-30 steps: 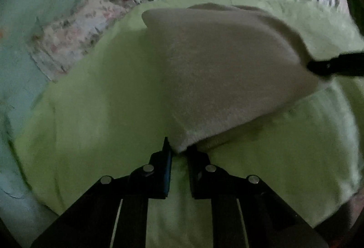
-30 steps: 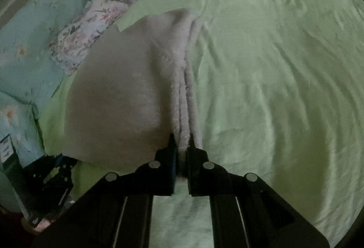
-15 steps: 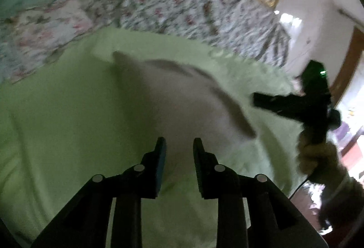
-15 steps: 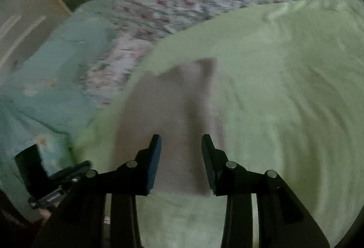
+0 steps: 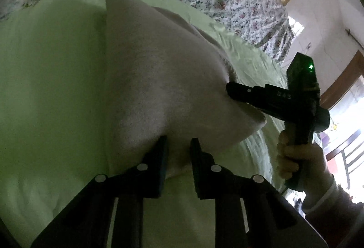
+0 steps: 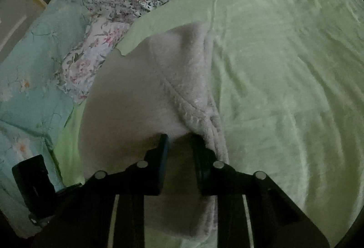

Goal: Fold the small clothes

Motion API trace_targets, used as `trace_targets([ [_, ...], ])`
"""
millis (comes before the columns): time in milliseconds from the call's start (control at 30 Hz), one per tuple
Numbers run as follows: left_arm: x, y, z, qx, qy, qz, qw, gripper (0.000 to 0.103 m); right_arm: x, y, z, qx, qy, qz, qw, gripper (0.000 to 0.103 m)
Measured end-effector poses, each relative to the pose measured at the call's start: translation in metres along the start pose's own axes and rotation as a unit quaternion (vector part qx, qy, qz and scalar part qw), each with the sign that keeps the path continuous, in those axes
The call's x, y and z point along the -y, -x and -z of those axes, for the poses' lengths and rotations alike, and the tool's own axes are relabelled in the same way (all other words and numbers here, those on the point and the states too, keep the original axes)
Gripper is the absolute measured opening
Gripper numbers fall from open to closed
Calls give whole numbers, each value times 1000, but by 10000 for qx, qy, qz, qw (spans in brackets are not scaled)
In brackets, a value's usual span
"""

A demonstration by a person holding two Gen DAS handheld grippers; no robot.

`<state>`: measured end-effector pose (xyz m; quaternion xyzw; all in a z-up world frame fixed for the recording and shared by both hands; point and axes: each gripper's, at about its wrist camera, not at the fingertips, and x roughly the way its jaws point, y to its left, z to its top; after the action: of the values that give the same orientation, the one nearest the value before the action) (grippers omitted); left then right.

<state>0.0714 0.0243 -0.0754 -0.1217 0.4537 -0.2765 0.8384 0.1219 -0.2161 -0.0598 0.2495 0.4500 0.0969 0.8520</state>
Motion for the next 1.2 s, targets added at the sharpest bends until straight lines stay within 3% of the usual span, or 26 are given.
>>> trace_targets([
  [233,10,7,12,1,-125,-217,9997,20,-17,29,21,111,404,208,9989,26],
  [400,24,2,9,-64,-343,-567,9978,21,-14,33,52,4,936,680,9933,25],
  [567,30,5,11,-145,-481,-817,9954,25,-15,33,49,16,904,759,9930,25],
  [833,28,14,19,-226,-472,-927,9943,27,-10,42,52,20,710,688,9951,25],
  [900,26,17,22,-302,-408,-948,9942,30,-8,47,54,4,664,816,9944,28],
  [933,25,18,22,-355,-383,-983,9938,32,-7,48,56,-20,639,926,9937,39],
  [967,24,20,23,-383,-378,-1028,9932,35,-3,49,57,-80,550,1038,9930,43],
  [1067,28,36,28,-249,-515,-1330,9895,50,6,68,62,8,245,833,9962,44],
  [1200,33,59,31,-80,-636,-1565,9856,65,0,98,67,218,363,885,9952,44],
])
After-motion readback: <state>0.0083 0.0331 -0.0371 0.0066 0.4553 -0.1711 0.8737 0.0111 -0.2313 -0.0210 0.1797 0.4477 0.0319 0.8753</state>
